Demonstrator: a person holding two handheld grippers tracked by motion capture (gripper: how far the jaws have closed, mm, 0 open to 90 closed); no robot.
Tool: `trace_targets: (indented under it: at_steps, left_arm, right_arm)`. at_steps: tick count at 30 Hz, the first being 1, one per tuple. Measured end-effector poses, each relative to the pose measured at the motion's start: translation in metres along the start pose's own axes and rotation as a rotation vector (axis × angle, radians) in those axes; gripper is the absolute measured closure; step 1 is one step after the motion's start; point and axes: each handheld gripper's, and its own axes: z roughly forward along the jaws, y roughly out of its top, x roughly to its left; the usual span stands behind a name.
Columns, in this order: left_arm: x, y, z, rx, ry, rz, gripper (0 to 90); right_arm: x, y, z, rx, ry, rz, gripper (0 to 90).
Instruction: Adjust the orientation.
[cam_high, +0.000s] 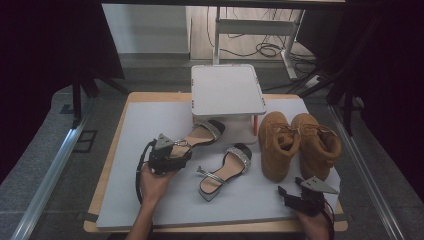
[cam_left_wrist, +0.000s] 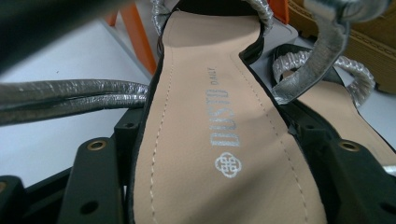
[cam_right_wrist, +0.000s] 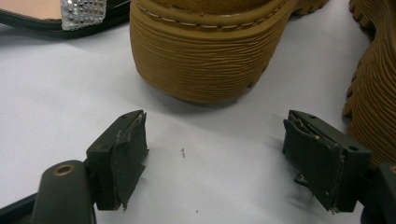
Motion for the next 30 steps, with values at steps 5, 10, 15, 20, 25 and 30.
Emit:
trace_targets:
  at_steps: [5, 10, 15, 20, 25, 30]
  left_arm:
    - [-0.001, 0.006, 0.014, -0.011, 0.012, -0.020, 38.9]
    - [-0.004, 0.009, 0.024, -0.016, 0.033, -0.037, 38.9]
    - [-0.006, 0.011, 0.036, -0.017, 0.043, -0.051, 38.9]
    - [-0.008, 0.013, 0.044, -0.021, 0.055, -0.059, 38.9]
    - [-0.013, 0.017, 0.053, -0.027, 0.076, -0.065, 38.9]
    - [-0.016, 0.021, 0.065, -0.027, 0.097, -0.075, 38.9]
  right_arm:
    - [0.000, 0.000, 0.000, -0.001, 0.000, 0.000, 21.5]
    - [0.000, 0.000, 0.000, -0.001, 0.000, 0.000, 21.4]
    - [0.000, 0.000, 0.000, -0.001, 0.000, 0.001, 21.5]
    - [0.000, 0.000, 0.000, -0.002, 0.000, -0.001, 21.5]
    - [0.000, 0.000, 0.000, -0.002, 0.001, -0.001, 21.5]
    - [0.000, 0.000, 0.000, -0.002, 0.001, -0.001, 21.5]
